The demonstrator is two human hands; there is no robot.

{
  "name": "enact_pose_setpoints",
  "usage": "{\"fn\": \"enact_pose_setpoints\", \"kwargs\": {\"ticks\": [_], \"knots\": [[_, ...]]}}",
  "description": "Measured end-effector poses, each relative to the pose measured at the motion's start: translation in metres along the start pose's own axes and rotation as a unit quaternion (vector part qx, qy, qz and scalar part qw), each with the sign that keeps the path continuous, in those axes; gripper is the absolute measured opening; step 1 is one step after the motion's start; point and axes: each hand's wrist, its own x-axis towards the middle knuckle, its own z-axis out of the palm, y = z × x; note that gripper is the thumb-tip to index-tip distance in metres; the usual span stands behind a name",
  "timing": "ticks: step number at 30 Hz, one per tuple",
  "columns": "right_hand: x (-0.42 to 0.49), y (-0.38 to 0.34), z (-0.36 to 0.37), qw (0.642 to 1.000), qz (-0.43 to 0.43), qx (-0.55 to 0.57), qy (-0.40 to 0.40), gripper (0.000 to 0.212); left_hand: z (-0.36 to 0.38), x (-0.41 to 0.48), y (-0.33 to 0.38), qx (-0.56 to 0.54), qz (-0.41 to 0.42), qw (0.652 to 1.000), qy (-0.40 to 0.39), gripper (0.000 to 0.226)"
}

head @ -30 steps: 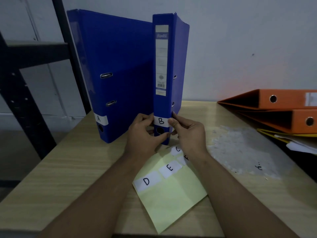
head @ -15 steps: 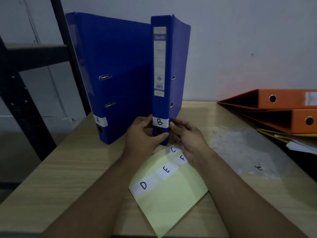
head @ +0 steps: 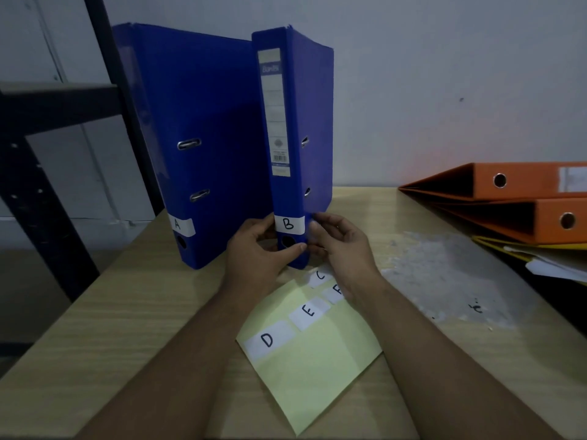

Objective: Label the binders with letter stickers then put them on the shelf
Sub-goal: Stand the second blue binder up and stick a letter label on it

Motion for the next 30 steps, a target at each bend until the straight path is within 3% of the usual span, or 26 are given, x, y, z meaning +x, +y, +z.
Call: {"fn": "enact_pose_setpoints", "kwargs": {"ticks": [4,10,15,23,30], "knots": [[-0.003,0.001,0.006,0.999,-0.021,-0.044,-0.009,0.048,-0.001,0.0,0.002,-0.003,-0.005,1.0,0.002,0.06],[0.0,0.001,0.004,1.0,-0.005,0.011,-0.003,0.036,0.0,0.001,0.0,-0.003,-0.006,1.0,0.012,0.064],[-0.005,-0.007,0.014,0.998,-0.057,0.02,-0.004,0.078,0.002,0.0,0.002,-0.008,0.007,1.0,-0.001,0.071],[-0.002,-0.009,0.009,0.997,-0.01,0.047,-0.054,0.071,0.002,0.0,0.004,0.019,0.041,0.999,-0.016,0.069],[-0.001,-0.005,0.007,0.996,0.011,0.07,-0.05,0.047,0.003,-0.006,0.01,0.061,0.067,0.996,-0.022,0.065]]}}
